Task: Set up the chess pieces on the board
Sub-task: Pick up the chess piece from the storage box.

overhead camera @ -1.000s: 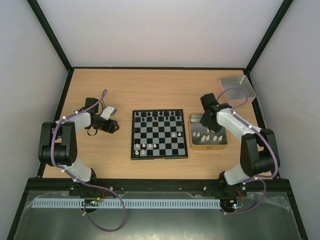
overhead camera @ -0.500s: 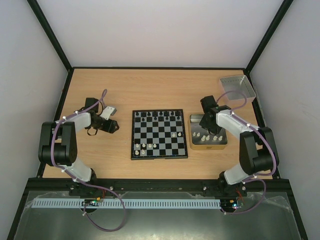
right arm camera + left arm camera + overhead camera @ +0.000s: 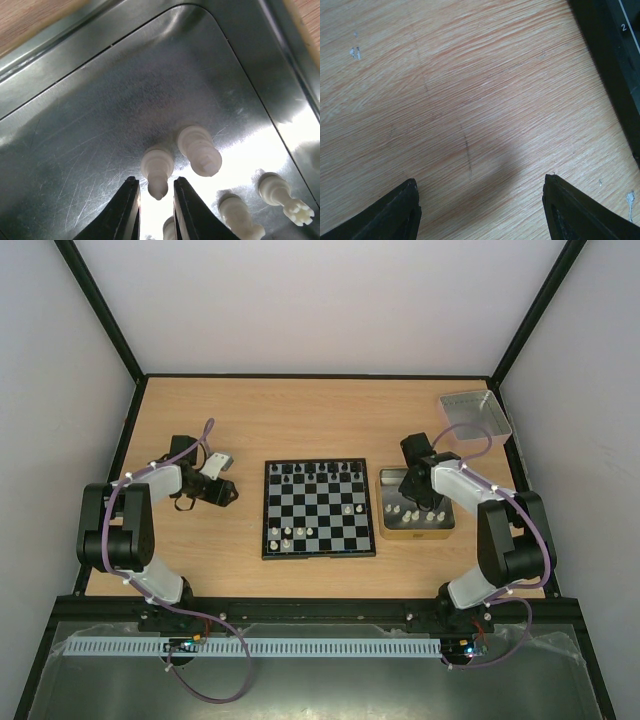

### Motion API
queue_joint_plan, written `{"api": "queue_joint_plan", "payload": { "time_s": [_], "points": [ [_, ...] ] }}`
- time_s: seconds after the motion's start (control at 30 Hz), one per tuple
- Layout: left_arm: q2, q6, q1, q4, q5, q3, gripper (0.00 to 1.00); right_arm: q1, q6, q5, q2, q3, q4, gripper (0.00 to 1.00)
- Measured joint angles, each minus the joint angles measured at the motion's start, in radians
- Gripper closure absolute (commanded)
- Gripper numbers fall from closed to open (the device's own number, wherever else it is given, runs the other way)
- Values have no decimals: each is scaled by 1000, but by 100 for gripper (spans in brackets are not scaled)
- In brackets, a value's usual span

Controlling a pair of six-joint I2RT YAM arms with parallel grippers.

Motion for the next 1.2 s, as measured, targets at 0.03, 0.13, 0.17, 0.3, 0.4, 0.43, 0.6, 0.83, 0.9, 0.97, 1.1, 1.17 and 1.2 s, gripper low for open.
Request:
{"api": "queue_joint_plan", "payload": {
  "time_s": [0.03, 0.13, 0.17, 0.3, 0.4, 0.43, 0.6, 0.83, 0.9, 0.97, 1.1, 1.17, 1.2],
  "points": [
    [0, 0, 0, 0, 0, 0, 32, 0, 0, 2, 0, -1, 1, 82],
    [0, 0, 0, 0, 0, 0, 32, -5, 0, 6, 0, -9, 6, 82],
    [0, 0, 0, 0, 0, 0, 33, -5, 0, 7, 0, -10, 6, 83],
    [0, 0, 0, 0, 0, 0, 32, -9, 1, 8, 2, -17, 8, 88],
    [0, 0, 0, 0, 0, 0, 32, -10, 3, 10, 5, -17, 10, 90],
    [0, 0, 0, 0, 0, 0, 32, -10, 3, 11, 5, -17, 11, 90],
    [0, 0, 0, 0, 0, 0, 32, -10, 3, 11, -3, -17, 9, 91],
    [0, 2, 0, 0, 0, 0, 32, 21, 3, 37, -92, 14, -53, 91],
    [0, 2, 0, 0, 0, 0, 32, 69, 6, 58, -113, 53, -88, 91],
    [0, 2, 0, 0, 0, 0, 32, 140, 18, 72, -132, 97, -114, 91],
    [0, 2, 0, 0, 0, 0, 32, 324, 56, 117, -139, 181, -171, 91],
    [0, 2, 0, 0, 0, 0, 32, 431, 83, 121, -132, 214, -192, 91],
    [0, 2, 0, -1, 0, 0, 32, 483, 98, 122, -124, 227, -201, 91]
  ]
}}
